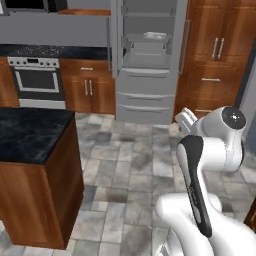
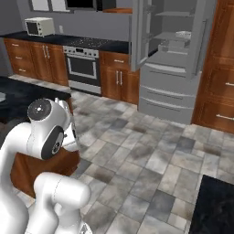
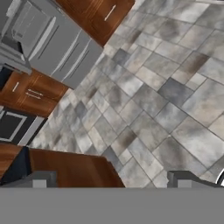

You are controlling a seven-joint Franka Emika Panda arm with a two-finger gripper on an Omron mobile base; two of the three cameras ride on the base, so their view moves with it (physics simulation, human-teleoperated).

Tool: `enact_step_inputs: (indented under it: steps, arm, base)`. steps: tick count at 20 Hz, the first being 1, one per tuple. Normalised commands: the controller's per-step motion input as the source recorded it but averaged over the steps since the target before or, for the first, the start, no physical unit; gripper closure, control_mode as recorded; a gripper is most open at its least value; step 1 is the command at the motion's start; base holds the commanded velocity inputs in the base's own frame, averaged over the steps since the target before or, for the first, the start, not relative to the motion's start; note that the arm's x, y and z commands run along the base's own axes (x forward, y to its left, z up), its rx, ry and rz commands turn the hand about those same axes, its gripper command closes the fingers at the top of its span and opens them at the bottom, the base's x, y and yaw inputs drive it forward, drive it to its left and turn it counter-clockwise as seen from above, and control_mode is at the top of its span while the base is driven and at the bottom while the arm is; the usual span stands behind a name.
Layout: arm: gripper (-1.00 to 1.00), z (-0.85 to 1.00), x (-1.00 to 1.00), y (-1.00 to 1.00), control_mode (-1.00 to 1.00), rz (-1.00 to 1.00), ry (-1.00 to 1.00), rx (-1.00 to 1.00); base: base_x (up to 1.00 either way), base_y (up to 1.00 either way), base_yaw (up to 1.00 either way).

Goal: Place two dumplings into each of the tupperware containers and then place the containers in the fridge.

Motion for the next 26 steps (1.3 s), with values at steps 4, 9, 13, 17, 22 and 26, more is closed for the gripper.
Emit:
enact_step_inputs:
  steps: [4, 9, 13, 17, 22, 26]
  arm:
    - [-1.0, 0.0, 0.0, 0.0, 1.0, 0.0, 0.0, 0.0]
    - [-1.0, 0.0, 0.0, 0.0, 1.0, 0.0, 0.0, 0.0]
    - [-1.0, 0.0, 0.0, 0.0, 1.0, 0.0, 0.0, 0.0]
    - [-1.0, 0.0, 0.0, 0.0, 1.0, 0.0, 0.0, 0.0]
    - [-1.0, 0.0, 0.0, 0.0, 1.0, 0.0, 0.0, 0.0]
    - [-1.0, 0.0, 0.0, 0.0, 1.0, 0.0, 0.0, 0.0]
  base:
    - [-0.59, 0.98, -0.09]
    - [-0.01, 1.0, -0.06]
    - [0.02, 0.99, -0.08]
    - [0.0, 0.86, -0.23]
    - [0.0, 0.72, -0.26]
    - [0.05, 0.97, -0.15]
